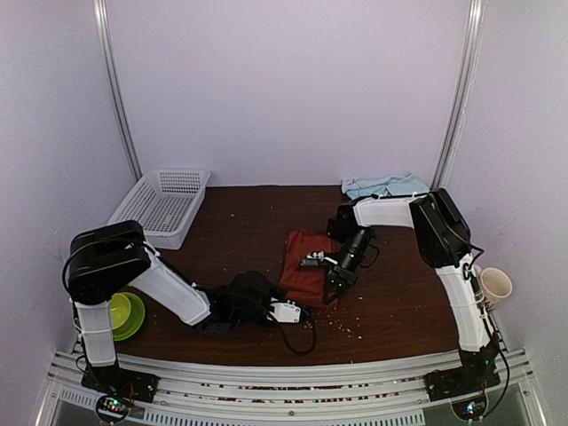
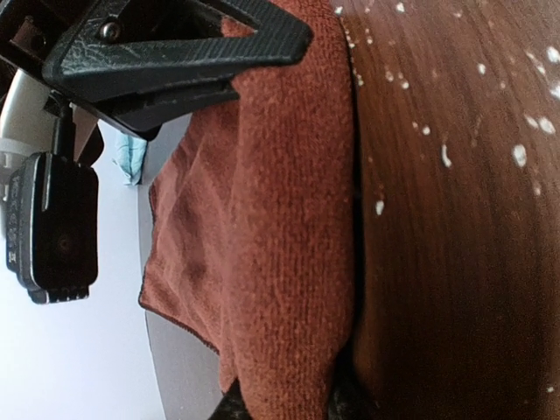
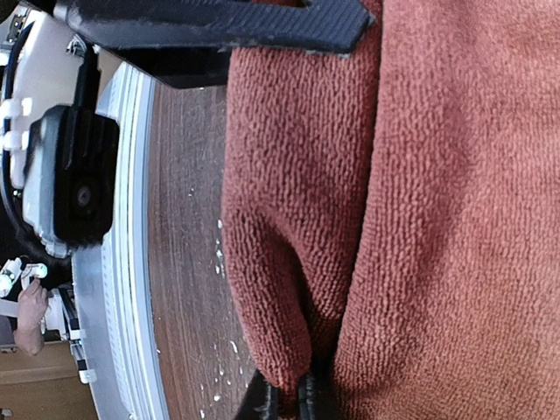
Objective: Roll the towels
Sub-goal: Roll the towel at the center of the board.
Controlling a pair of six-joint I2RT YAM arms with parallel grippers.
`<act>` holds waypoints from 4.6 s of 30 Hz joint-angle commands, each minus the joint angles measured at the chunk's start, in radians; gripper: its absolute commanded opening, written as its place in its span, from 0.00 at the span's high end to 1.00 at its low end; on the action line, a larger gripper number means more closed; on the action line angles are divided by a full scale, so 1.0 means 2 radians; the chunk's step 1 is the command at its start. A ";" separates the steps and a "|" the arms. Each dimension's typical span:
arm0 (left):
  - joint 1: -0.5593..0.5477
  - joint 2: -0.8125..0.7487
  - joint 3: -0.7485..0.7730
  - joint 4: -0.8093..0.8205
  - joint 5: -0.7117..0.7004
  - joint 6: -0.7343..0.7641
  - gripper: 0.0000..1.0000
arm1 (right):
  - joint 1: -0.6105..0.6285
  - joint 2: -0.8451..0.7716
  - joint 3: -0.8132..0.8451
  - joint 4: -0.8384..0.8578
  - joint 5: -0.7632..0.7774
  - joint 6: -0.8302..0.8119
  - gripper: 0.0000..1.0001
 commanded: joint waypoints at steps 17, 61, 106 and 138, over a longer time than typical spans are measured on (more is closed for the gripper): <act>0.060 0.037 0.157 -0.306 0.196 -0.138 1.00 | -0.063 -0.198 -0.101 0.106 0.073 -0.013 0.60; 0.150 0.163 0.343 -0.554 0.454 -0.220 1.00 | 0.150 -0.355 -0.642 1.009 0.500 -0.104 0.51; 0.058 -0.140 -0.015 -0.111 0.074 -0.102 0.25 | 0.081 -0.202 -0.265 0.398 0.252 0.050 0.94; 0.028 0.003 0.067 -0.073 0.044 -0.013 0.57 | 0.032 -0.031 -0.042 0.086 0.111 0.008 0.91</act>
